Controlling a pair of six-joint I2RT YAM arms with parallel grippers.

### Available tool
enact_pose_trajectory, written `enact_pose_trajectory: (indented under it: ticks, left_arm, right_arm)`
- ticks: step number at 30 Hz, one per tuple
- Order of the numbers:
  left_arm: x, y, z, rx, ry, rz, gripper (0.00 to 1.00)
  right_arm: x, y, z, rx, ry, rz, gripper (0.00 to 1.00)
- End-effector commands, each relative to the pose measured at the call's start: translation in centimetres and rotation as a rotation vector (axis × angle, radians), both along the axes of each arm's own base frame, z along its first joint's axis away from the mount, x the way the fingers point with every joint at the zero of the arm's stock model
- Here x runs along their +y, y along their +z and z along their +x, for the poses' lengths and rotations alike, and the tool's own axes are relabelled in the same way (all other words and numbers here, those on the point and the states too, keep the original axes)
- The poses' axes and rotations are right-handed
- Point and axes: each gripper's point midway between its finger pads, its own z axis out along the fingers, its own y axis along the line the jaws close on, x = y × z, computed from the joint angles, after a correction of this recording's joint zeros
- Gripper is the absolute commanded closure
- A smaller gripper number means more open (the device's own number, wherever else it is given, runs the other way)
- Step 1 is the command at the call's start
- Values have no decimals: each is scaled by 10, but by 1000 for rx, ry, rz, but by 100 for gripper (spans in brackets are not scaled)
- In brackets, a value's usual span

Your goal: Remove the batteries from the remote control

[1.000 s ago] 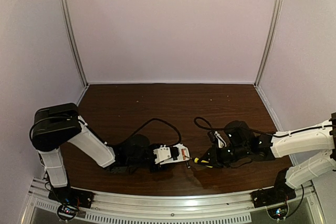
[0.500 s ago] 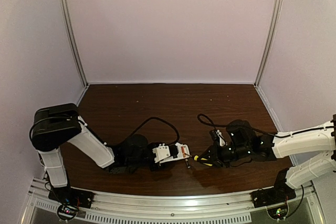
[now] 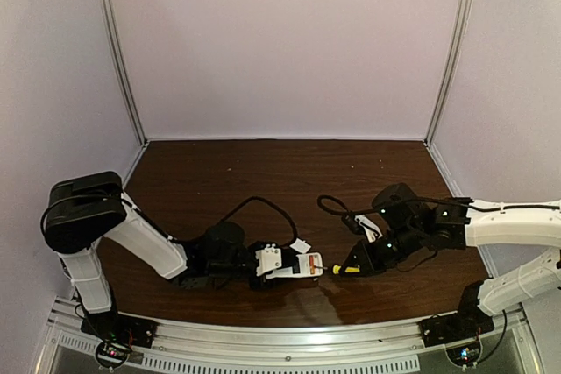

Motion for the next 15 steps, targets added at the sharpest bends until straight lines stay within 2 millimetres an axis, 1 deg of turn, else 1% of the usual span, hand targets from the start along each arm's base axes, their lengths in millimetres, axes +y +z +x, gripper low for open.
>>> enact_pose_trajectory:
  ticks: [1, 6, 10, 15]
  left_arm:
    - [-11, 27, -36, -6, -198, -91, 100]
    - [-10, 28, -41, 1, -227, -95, 100]
    - [-10, 30, -41, -1, -227, -99, 100]
    - [-10, 31, -41, 2, -223, -107, 100]
  right_arm:
    - [14, 31, 0, -118, 128, 54, 100]
    - [16, 37, 9, -148, 107, 45, 100]
    - [16, 42, 14, -169, 80, 50, 100]
    - [9, 40, 18, -195, 48, 34, 100]
